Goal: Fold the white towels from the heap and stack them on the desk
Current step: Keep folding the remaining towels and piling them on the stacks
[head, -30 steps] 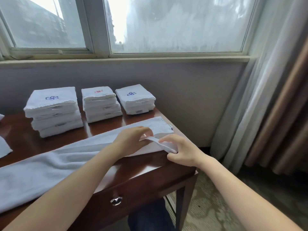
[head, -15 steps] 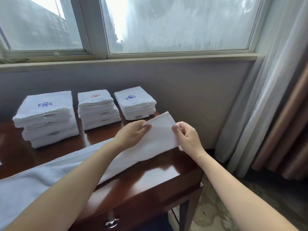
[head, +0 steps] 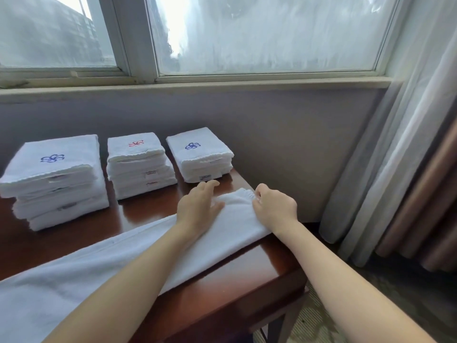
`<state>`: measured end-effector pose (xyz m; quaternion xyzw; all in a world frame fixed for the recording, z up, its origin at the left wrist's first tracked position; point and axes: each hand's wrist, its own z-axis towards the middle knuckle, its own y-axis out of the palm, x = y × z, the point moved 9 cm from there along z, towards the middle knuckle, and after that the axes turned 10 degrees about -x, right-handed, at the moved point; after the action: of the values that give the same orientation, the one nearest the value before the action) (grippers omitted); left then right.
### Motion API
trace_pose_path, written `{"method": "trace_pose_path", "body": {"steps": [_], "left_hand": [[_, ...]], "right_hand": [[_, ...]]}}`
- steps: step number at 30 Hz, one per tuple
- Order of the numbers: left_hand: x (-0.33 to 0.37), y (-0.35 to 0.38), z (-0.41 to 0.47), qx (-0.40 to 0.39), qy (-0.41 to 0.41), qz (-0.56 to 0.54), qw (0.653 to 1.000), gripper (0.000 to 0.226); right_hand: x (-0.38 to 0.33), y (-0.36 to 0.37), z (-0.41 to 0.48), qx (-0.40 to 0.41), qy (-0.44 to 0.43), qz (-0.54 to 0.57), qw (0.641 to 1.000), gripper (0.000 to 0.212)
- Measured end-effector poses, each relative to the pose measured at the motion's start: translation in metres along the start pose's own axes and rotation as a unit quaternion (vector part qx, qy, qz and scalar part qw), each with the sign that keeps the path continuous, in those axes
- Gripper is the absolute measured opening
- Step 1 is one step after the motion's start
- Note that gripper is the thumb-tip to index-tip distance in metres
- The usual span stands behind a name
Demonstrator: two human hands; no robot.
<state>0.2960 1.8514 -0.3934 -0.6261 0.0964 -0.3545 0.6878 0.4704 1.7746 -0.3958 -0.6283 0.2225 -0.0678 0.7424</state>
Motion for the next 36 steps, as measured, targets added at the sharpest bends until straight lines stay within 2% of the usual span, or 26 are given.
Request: {"method": "trace_pose_path", "body": {"steps": [2,4,8,12,18,22,25,28,36], "left_hand": [[0.004,-0.012,-0.005,0.057,0.036,-0.021,0.998,0.039],[0.003,-0.023,-0.013,0.090,0.053,-0.042,0.994,0.021],[-0.012,-0.034,-0.041,0.093,0.060,-0.054,0.992,0.013],[-0.056,-0.052,-0.081,0.101,0.006,-0.065,0.993,0.016],[-0.109,-0.087,-0.156,0.113,-0.055,-0.021,0.992,0.023],[-0.146,-0.083,-0.193,0.071,-0.110,-0.018,0.991,0.028],[-0.160,-0.067,-0.193,-0.001,-0.136,-0.028,0.990,0.039],[-0.165,-0.050,-0.180,-0.085,-0.157,0.033,0.983,0.052],[-0.161,-0.031,-0.152,-0.163,-0.201,0.099,0.961,0.085]], "right_hand": [[-0.009,-0.007,-0.002,0.023,-0.023,-0.050,0.998,0.025],[-0.026,-0.011,-0.006,0.045,-0.075,-0.054,0.995,0.037],[-0.072,0.004,-0.019,-0.031,-0.165,0.100,0.981,0.044],[-0.128,0.032,-0.042,-0.124,-0.227,0.134,0.957,0.045],[-0.212,0.055,-0.081,-0.148,-0.317,0.129,0.928,0.042],[-0.245,0.074,-0.093,-0.139,-0.354,0.074,0.922,0.025],[-0.246,0.085,-0.088,-0.158,-0.338,0.054,0.926,0.045],[-0.240,0.094,-0.080,-0.192,-0.323,0.037,0.926,0.057],[-0.209,0.093,-0.046,-0.198,-0.276,-0.008,0.941,0.074]]}}
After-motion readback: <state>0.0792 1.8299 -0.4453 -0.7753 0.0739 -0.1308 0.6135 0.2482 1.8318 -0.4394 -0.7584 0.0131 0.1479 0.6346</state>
